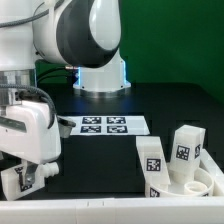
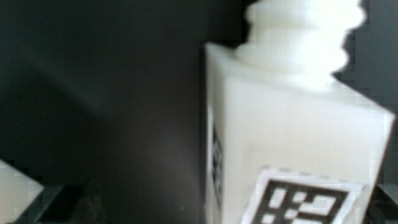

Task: Assemble stool

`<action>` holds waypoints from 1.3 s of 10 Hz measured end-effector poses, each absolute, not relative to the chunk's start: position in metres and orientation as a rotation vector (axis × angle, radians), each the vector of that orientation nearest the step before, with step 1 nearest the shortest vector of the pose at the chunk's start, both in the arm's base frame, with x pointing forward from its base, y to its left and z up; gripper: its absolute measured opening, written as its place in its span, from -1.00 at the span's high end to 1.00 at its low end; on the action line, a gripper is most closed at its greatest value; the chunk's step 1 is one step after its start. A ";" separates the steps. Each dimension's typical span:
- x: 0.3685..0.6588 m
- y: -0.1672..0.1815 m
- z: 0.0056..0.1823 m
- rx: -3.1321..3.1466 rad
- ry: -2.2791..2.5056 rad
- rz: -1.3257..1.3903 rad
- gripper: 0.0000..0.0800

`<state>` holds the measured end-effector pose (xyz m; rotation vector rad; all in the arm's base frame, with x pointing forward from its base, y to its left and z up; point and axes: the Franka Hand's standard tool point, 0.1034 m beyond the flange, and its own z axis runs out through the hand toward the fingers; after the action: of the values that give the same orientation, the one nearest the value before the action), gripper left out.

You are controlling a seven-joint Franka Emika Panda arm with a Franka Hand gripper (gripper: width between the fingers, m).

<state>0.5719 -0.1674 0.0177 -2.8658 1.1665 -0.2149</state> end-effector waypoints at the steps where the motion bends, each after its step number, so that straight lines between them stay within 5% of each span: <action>1: 0.573 -0.167 0.017 -2.877 1.159 -0.234 -0.62; 2: 0.573 -0.167 0.017 -2.878 1.159 -0.234 -0.62; 4: 0.573 -0.168 0.017 -2.878 1.161 -0.234 0.00; 6: 0.573 -0.168 0.017 -2.896 1.122 -0.234 0.20; 10: 0.550 -0.149 0.049 -3.037 0.715 -0.316 0.20; 13: 0.549 -0.152 0.047 -3.141 0.377 -0.302 0.19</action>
Offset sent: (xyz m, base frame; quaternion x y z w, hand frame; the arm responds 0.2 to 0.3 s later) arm 0.0000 0.0000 0.0000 0.0000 0.0000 0.0000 1.0000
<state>0.5488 -0.1518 0.0473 -3.1407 0.3766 -0.3017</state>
